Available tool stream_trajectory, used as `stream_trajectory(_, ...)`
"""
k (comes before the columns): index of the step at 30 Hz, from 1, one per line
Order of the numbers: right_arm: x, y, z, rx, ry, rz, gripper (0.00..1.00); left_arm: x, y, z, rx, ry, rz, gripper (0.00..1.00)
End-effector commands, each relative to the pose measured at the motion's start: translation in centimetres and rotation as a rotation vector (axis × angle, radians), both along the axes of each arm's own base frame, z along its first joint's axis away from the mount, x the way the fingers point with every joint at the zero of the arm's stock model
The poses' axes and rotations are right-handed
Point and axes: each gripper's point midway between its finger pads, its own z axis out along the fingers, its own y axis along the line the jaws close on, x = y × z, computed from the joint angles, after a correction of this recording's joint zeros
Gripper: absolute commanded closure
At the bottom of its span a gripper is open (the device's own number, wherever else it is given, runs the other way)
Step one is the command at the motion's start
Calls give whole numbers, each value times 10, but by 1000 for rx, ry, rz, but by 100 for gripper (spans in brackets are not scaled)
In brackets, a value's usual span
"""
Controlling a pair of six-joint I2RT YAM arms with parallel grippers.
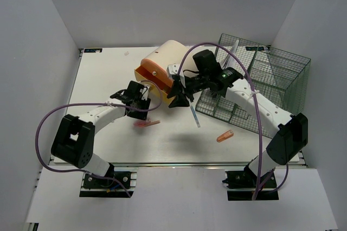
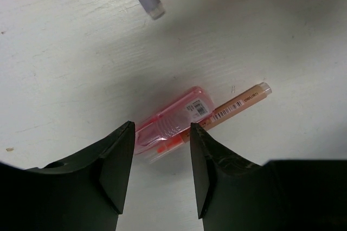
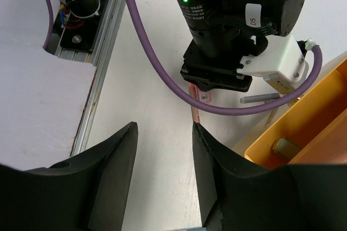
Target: Organize the desk
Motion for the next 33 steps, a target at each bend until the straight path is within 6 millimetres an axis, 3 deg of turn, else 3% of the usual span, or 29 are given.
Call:
stream_trajectory(1,-4,-3,19,48,-16,6,49,2,-2,-1,1,-18,-5,45)
stream_trajectory(21,-2,-6,16,49,12,5,48,-19,-10,-9,-40,21,-51,44)
stream_trajectory(26,-3,-5,16,51,15,10,48,-20,-13,-4,-59,9,-60,44)
stream_trajectory(33,0,-7,18,53,16,2,48,-20,-10,-13,-26,29,-45,43)
